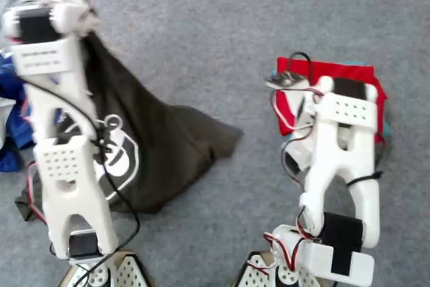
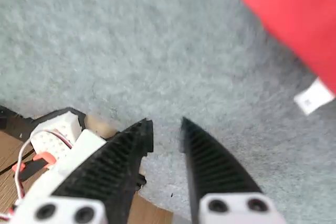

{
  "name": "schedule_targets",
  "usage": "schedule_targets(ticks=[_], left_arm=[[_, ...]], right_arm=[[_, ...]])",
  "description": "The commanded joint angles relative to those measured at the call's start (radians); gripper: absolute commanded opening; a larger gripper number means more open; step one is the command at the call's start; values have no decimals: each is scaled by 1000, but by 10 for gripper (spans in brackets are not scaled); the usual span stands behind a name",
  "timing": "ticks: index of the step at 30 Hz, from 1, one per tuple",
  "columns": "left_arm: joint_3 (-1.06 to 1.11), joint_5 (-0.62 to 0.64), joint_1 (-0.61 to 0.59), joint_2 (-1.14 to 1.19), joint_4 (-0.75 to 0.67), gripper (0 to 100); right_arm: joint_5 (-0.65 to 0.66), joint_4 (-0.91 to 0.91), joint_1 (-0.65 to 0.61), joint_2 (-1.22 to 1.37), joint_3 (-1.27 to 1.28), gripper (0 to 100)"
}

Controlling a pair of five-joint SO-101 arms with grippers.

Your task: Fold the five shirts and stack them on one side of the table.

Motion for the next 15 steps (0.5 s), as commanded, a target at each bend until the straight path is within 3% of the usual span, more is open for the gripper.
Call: schedule_targets(ticks=[1, 10, 15], left_arm=[[7, -15, -120, -84, 0, 30], [31, -51, -328, 25, -3, 30], [38, -106, -366, 130, 0, 30]], right_arm=[[-98, 5, -121, -22, -73, 149], [-385, -75, -509, -19, -177, 152], [-546, -261, -583, 91, -226, 152]])
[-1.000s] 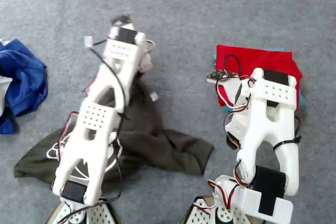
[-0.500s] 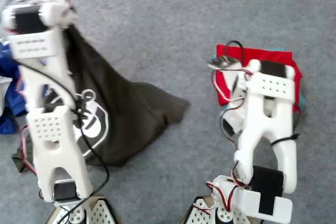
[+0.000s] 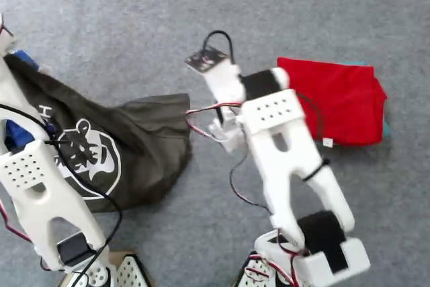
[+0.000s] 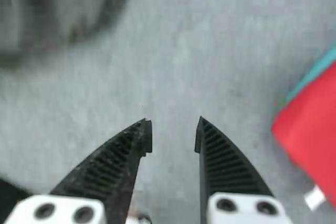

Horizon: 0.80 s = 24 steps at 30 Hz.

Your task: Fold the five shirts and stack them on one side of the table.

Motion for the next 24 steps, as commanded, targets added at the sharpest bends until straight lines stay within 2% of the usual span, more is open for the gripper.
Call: schedule_targets(ticks=[1, 6, 13, 17, 24], left_arm=[[-2, -64, -22, 43, 0, 30], [13, -100, -48, 135, 2, 29], [74, -112, -81, 167, 2, 29], [117, -112, -71, 169, 2, 29], [162, -109, -61, 170, -6, 29]], right_arm=[[-109, -91, -34, 101, -104, 152], [-160, -14, -34, 412, -394, 152], [-290, 189, -41, 851, -1029, 152], [-385, 218, -57, 1063, -1326, 152], [-419, 219, -94, 1307, -1572, 152]])
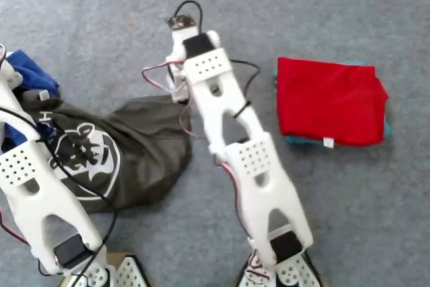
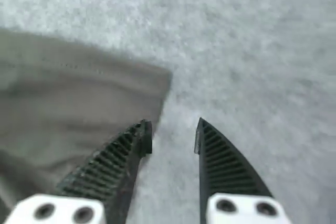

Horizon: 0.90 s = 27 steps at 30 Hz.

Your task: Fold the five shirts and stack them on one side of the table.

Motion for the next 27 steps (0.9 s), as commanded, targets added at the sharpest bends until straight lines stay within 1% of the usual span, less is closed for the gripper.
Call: schedule_targets(ticks=[1, 5, 9, 12, 17, 22, 27], left_arm=[[-8, -11, 12, -14, -14, 29], [-1, -6, 12, 0, -26, 29], [8, -5, 15, 121, -80, 29], [-94, -8, 4, 190, -80, 29], [-291, -9, 12, 284, -25, 29], [-285, -12, 16, 307, -25, 29], [-285, -12, 15, 307, -25, 29]], right_arm=[[-11, 9, -17, 50, -120, 152], [-8, 9, -14, 77, -133, 152], [-6, 6, -17, 70, -140, 152], [-6, -17, -18, 67, -140, 155], [-15, -60, -31, 67, -139, 155], [-66, -98, -51, 68, -133, 155], [-71, -97, -44, 68, -133, 155]])
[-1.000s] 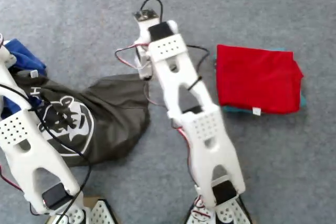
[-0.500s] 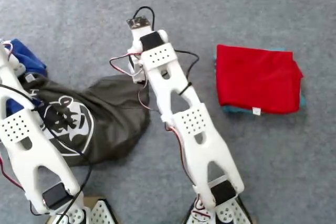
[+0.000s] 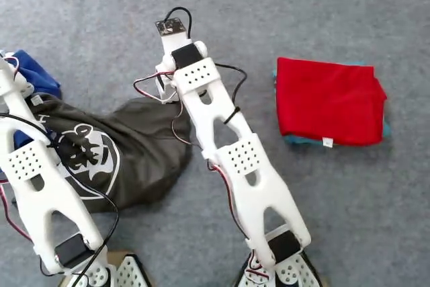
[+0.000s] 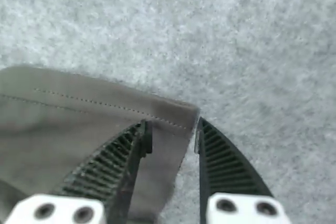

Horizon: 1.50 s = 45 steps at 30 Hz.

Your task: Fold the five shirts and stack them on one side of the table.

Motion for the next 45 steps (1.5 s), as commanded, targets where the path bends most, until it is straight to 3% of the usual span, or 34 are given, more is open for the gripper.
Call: schedule_targets(ticks=[1, 45], left_arm=[[-27, -12, 12, -2, 2, 29], [-27, -12, 18, -2, 5, 29]], right_arm=[[-8, -11, -2, -22, -41, 155], [-8, 3, 29, 124, -143, 127]])
